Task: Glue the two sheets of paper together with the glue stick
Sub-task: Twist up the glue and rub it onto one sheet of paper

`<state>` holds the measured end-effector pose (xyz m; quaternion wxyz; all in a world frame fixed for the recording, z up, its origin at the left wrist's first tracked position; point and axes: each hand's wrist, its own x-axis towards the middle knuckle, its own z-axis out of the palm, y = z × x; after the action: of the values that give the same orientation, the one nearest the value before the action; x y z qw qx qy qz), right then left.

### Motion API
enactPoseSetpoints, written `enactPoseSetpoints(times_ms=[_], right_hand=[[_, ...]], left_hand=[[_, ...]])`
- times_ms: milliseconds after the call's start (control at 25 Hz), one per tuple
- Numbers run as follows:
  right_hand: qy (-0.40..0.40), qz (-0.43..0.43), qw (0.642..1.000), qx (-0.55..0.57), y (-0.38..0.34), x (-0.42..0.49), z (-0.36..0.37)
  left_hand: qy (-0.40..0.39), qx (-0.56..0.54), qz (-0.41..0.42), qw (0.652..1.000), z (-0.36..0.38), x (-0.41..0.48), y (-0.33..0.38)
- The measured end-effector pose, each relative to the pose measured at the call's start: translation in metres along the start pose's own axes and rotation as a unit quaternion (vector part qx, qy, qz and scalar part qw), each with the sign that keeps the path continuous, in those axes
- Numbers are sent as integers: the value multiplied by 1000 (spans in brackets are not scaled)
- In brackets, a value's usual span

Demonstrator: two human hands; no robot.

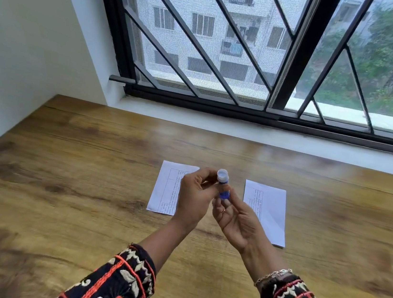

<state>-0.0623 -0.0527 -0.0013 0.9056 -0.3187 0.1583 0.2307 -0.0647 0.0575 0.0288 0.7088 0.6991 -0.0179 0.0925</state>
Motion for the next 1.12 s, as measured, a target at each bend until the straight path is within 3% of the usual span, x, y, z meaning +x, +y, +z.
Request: enactPoseSetpoints(times_ms=[120, 440, 600, 720, 1000, 1120], right_hand=[[-24, -16, 999, 14, 4, -1, 1], [23, 21, 998, -62, 3, -1, 3], [1, -22, 1000, -7, 2, -3, 4], [-3, -27, 1000, 7, 5, -3, 4], [25, 15, 995, -95, 5, -4, 6], [36, -1, 996, -76, 4, -6, 4]], left_hand=[[2, 1, 1, 1000, 1, 1, 0], [-49, -8, 2, 999, -1, 0, 4], [-14, -15, 6, 1000, -2, 3, 4], [-34, -11, 9, 999, -2, 2, 5], [-66, -17, 1, 998, -5, 0, 6], [-50, -19, 0, 999, -8, 0, 4]])
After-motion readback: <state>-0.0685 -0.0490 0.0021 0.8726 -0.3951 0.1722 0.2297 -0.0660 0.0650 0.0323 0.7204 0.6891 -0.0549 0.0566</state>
